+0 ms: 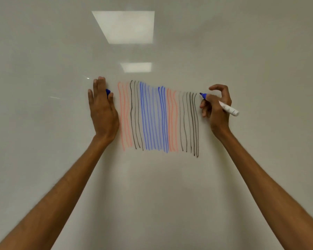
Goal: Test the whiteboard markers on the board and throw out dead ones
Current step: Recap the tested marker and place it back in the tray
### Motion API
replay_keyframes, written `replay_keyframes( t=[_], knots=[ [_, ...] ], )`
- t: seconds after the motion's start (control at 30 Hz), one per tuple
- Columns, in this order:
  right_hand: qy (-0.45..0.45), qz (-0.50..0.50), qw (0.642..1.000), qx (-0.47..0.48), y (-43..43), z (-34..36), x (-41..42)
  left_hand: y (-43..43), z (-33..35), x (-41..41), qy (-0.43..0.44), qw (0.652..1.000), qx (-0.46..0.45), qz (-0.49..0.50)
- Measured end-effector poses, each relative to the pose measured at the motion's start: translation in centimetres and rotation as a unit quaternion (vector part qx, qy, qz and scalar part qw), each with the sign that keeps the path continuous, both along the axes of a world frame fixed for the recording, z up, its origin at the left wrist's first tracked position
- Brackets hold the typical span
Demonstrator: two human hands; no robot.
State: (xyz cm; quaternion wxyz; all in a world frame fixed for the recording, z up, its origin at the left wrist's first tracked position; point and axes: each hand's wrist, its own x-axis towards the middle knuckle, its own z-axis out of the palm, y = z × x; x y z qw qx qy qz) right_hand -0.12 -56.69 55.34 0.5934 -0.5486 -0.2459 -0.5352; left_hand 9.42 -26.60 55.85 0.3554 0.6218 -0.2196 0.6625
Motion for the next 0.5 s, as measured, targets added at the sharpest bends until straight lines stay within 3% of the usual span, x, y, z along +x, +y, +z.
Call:
replay_keyframes(
  t=[0.2,0.5],
  knots=[
    [-0.034,-0.036,0.999,0.016,0.0,-0.8,1.0,0.1,-0.7,0.9,-0.029,0.998,0.022,0.059],
    [-0.049,-0.078,0.996,0.014,0.3,-0.7,1.3,0.2,-0.6,1.0,-0.029,0.997,0.024,0.071]
  ],
)
